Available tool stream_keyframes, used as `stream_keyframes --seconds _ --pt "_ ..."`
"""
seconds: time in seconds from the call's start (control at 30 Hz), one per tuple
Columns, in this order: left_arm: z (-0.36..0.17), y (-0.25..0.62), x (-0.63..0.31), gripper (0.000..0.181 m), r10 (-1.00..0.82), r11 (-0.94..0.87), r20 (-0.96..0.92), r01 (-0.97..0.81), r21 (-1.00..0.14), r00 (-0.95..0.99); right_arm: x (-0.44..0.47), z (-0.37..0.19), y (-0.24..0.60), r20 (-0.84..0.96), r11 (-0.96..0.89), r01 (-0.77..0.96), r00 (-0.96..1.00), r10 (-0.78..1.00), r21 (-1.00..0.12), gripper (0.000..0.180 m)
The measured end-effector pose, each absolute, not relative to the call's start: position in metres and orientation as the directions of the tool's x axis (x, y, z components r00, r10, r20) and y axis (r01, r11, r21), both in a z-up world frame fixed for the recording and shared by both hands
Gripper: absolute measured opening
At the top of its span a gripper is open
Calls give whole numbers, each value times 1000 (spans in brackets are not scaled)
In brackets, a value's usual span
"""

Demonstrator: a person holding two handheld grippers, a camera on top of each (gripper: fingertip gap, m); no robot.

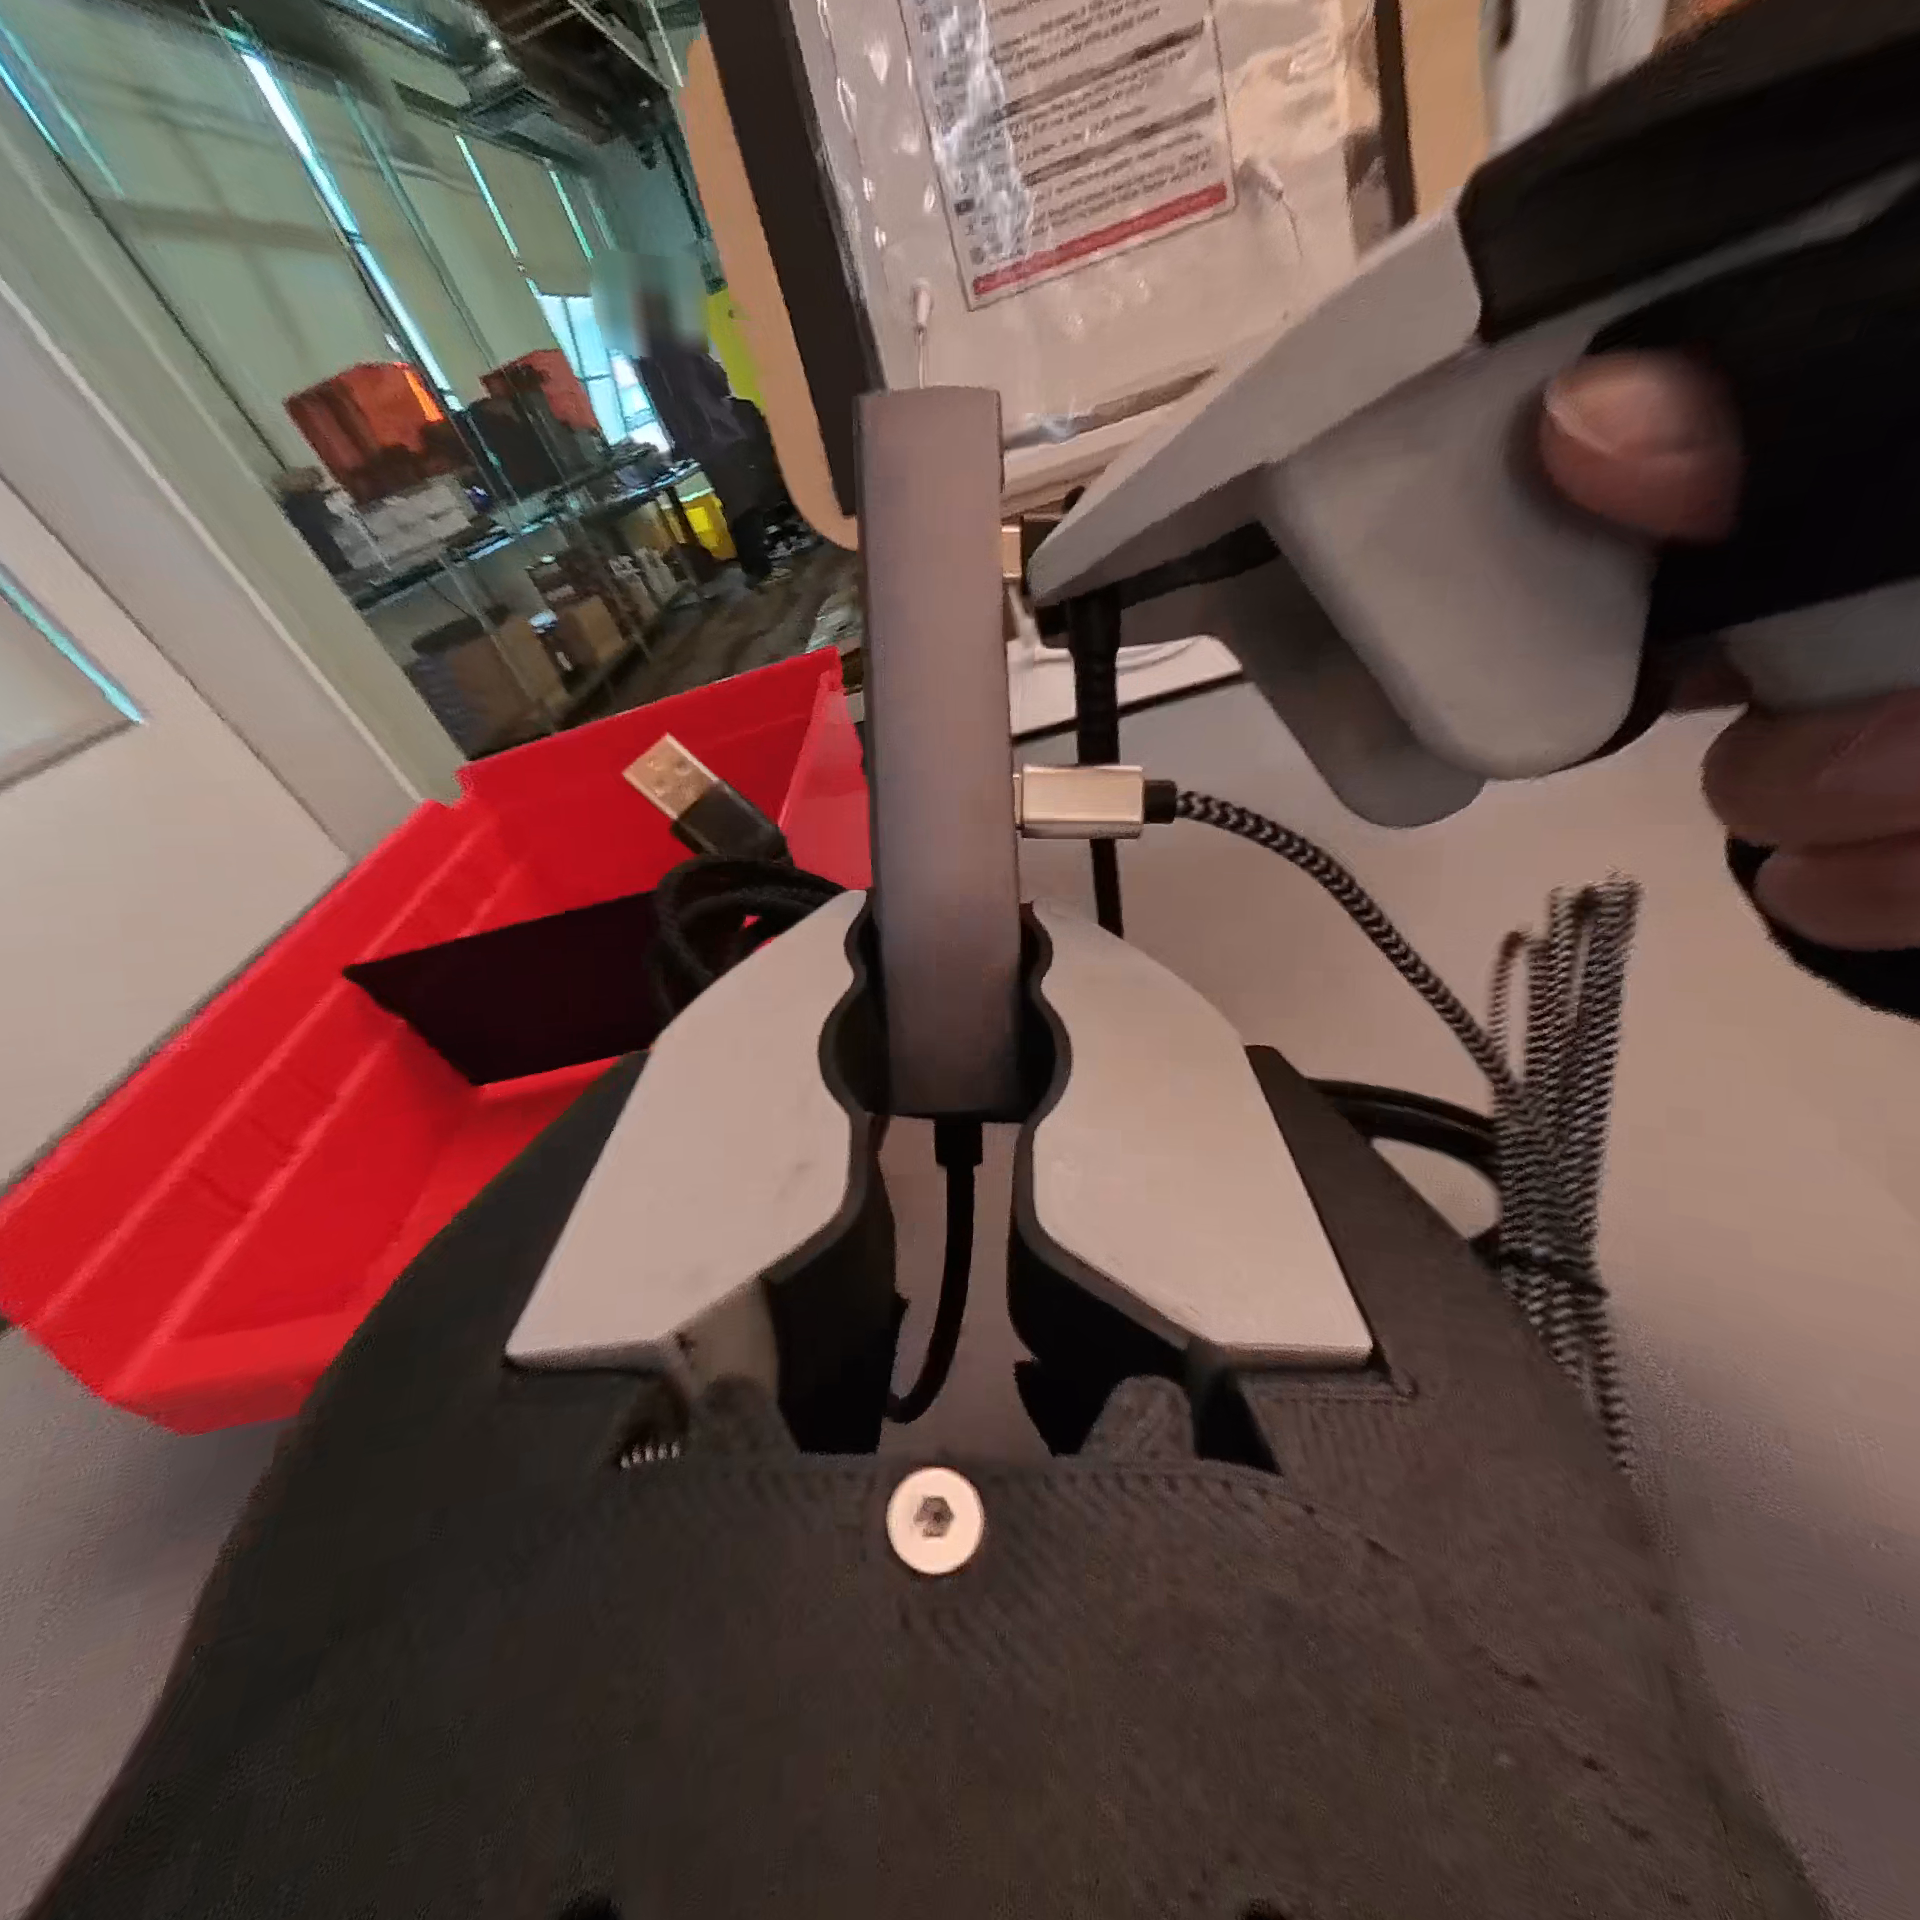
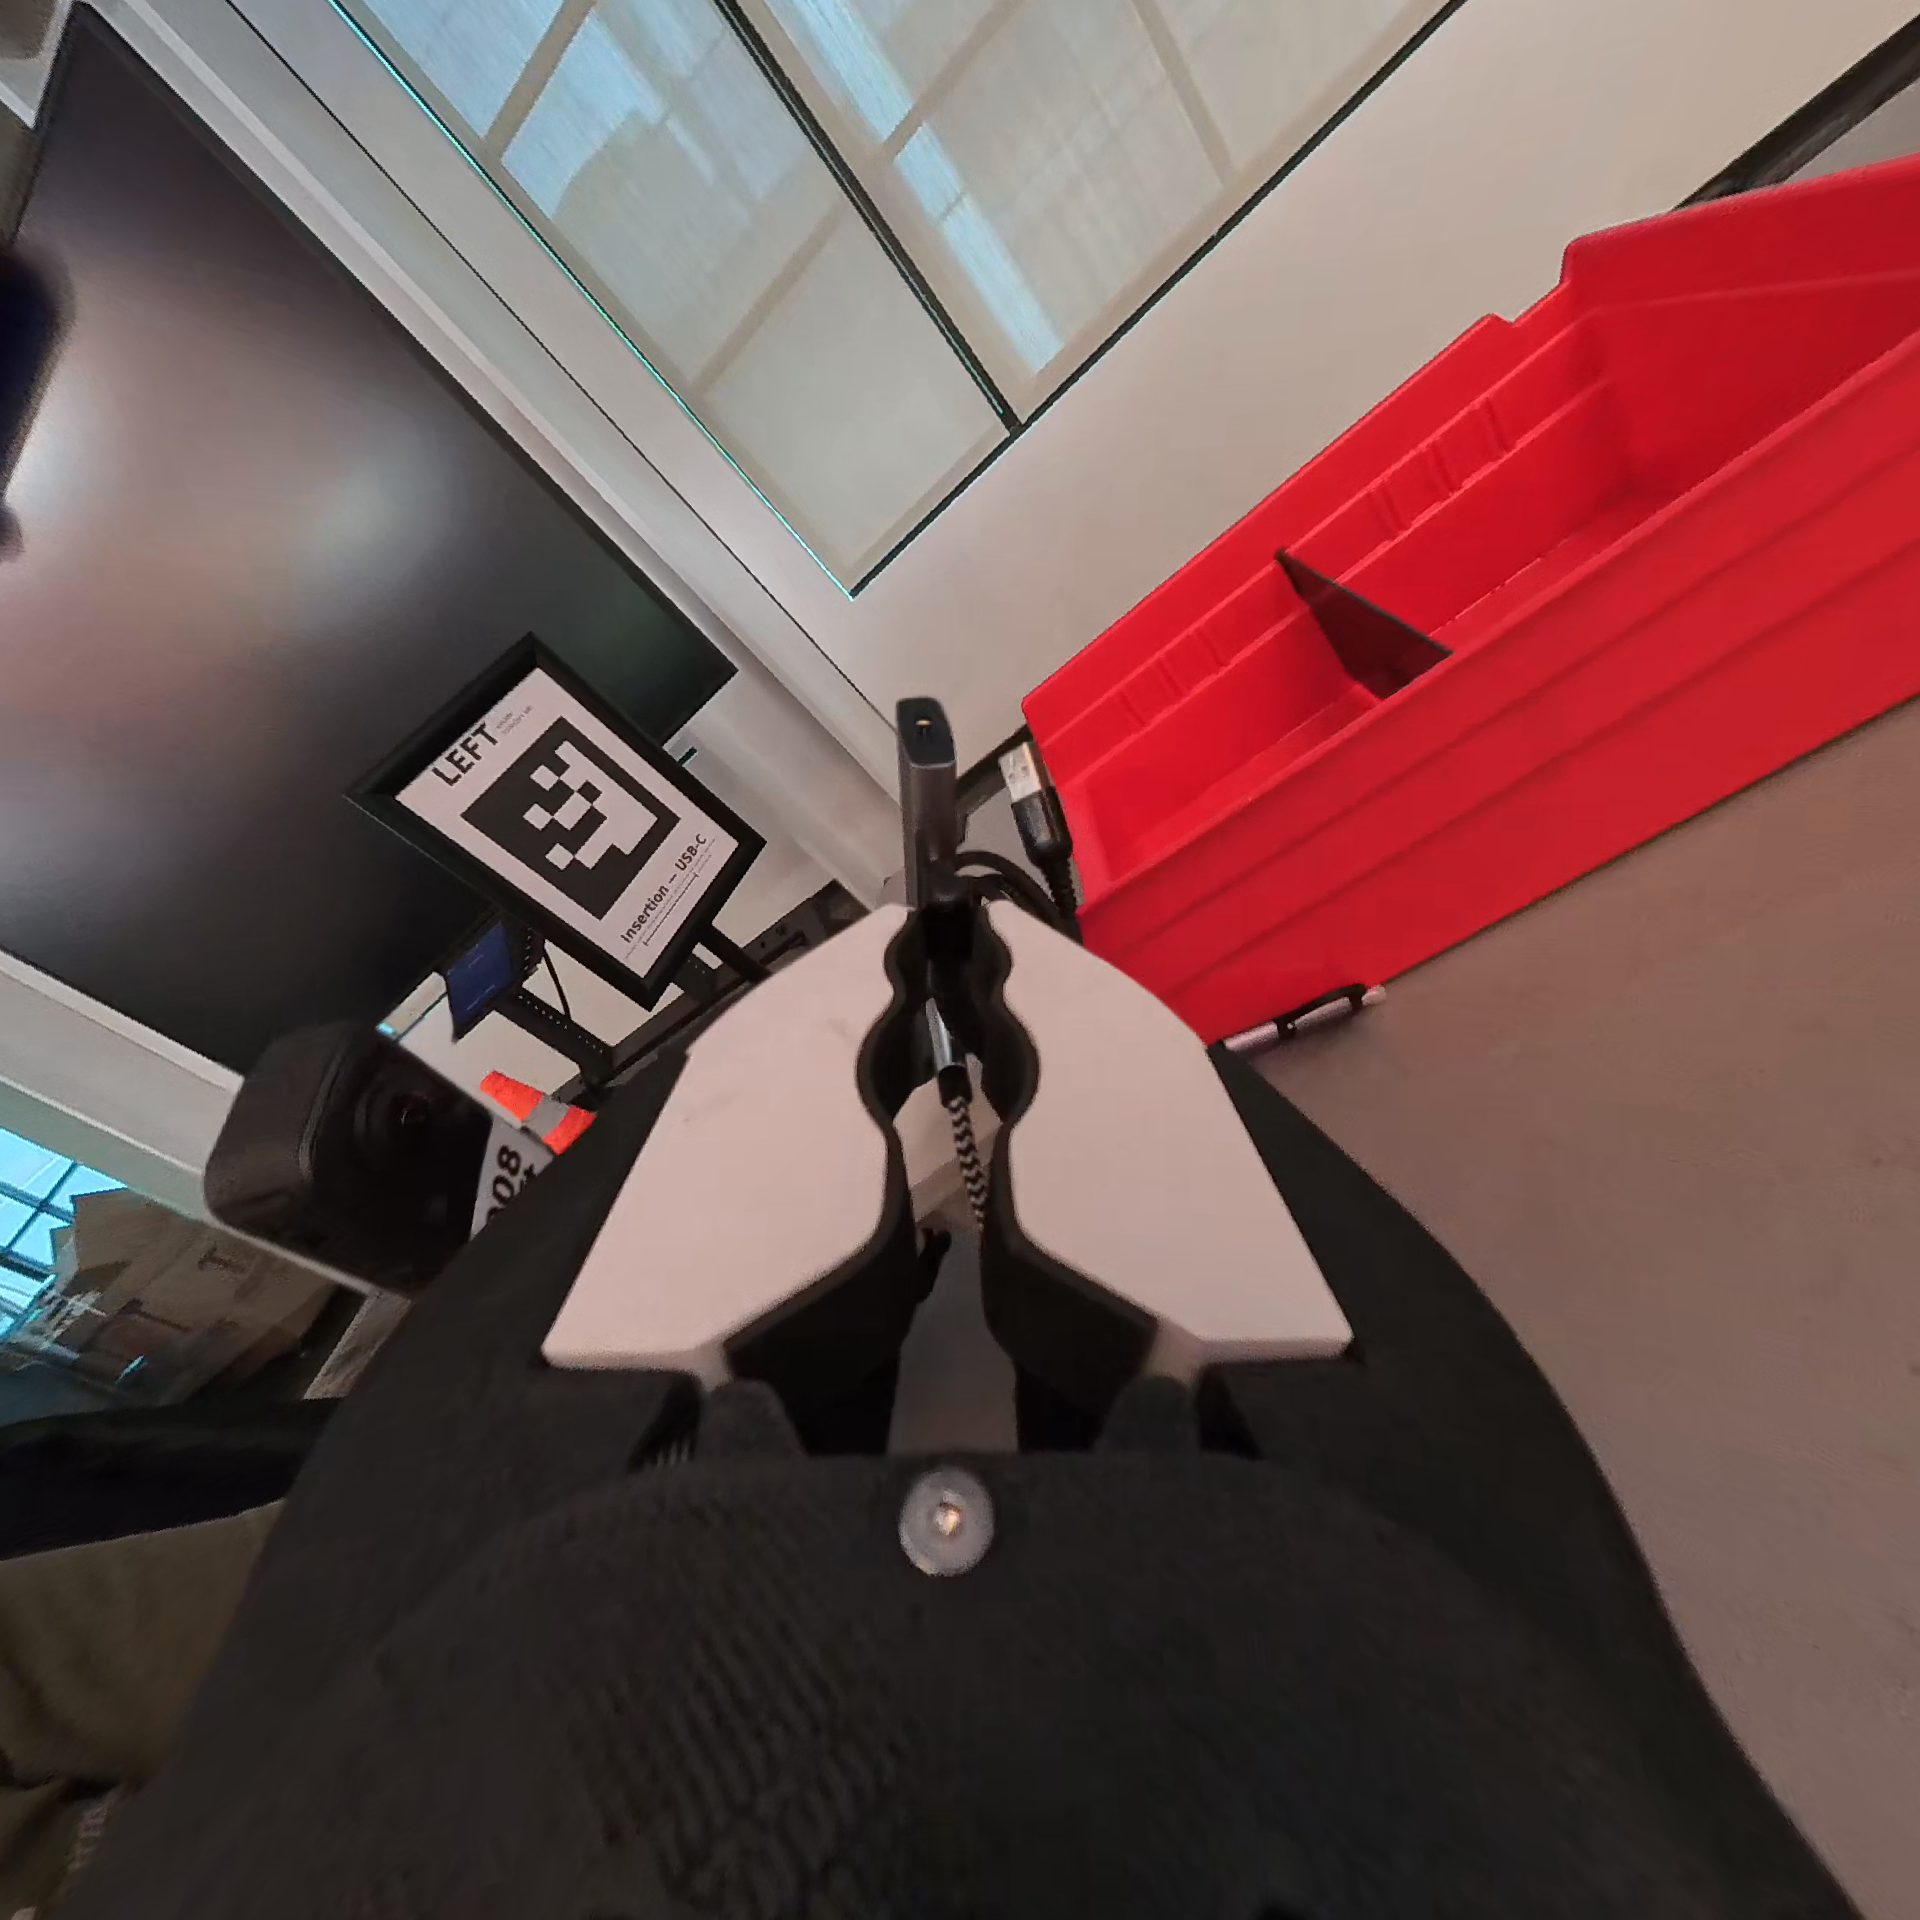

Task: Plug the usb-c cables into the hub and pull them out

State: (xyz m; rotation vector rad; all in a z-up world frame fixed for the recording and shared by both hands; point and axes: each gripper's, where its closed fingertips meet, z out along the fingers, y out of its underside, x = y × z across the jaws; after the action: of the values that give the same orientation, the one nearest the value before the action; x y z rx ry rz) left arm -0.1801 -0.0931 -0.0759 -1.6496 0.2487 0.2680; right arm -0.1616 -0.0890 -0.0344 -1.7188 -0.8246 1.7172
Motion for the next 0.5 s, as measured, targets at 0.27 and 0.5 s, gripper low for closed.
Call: stream_keyframes --seconds 0.27,0.5 --pt "-80 -94 -184 24 5 -144 -467 -462 -875 884 -162 -38 -91 -645 -643 74 -10 764 -762 8" --pt "-91 -95 -186 25 -32 -171 -517 -514 -840 855 -165 -47 -95 -626 -622 128 4 779 -773 7"
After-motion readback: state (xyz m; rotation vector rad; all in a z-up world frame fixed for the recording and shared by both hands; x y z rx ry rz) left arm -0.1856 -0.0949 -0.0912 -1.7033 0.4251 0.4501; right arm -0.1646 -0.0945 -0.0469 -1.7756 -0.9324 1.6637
